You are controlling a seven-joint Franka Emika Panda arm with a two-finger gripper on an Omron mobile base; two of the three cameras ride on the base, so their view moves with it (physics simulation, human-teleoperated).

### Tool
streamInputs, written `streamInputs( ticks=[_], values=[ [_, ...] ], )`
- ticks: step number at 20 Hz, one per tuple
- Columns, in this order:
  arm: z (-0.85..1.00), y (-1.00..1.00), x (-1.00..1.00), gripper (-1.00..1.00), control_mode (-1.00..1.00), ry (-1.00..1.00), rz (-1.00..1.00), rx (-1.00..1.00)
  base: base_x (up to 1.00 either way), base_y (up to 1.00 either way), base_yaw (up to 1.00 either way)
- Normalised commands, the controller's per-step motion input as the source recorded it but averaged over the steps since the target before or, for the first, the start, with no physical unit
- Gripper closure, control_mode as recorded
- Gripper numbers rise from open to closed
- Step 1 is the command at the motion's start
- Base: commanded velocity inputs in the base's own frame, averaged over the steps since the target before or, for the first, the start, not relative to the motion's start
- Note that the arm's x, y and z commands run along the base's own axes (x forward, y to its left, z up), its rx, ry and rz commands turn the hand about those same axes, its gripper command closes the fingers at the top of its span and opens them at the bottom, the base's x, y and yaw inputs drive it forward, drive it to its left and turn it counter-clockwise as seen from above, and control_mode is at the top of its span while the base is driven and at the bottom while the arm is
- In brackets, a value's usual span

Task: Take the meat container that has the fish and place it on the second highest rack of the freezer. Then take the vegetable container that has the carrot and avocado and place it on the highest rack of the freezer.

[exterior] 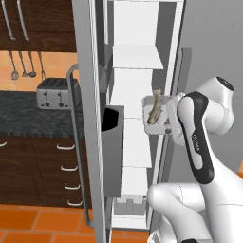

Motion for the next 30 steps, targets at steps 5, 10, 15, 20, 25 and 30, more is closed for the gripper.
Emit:
streamInputs(
  ticks=[5, 10, 15, 20, 25, 30],
  values=[
    [0.00, 0.04, 0.22, 1.00, -1.00, 0.00, 0.00, -0.04, 0.00, 0.00, 0.00],
    [0.00, 0.02, 0.26, 1.00, -1.00, 0.00, 0.00, -0.02, 0.00, 0.00, 0.00],
    [0.00, 0.00, 0.37, 1.00, -1.00, 0.00, 0.00, 0.00, 0.00, 0.00, 0.00],
    [-0.06, 0.03, 0.45, 1.00, -1.00, 0.00, 0.00, -0.01, 0.00, 0.00, 0.00],
    [-0.28, 0.00, 0.43, 1.00, -1.00, 0.00, 0.00, -0.06, 0.00, 0.00, 0.00],
    [-0.38, 0.00, 0.34, 1.00, -1.00, -0.02, 0.00, -0.05, 0.00, 0.00, 0.00]
  ],
)
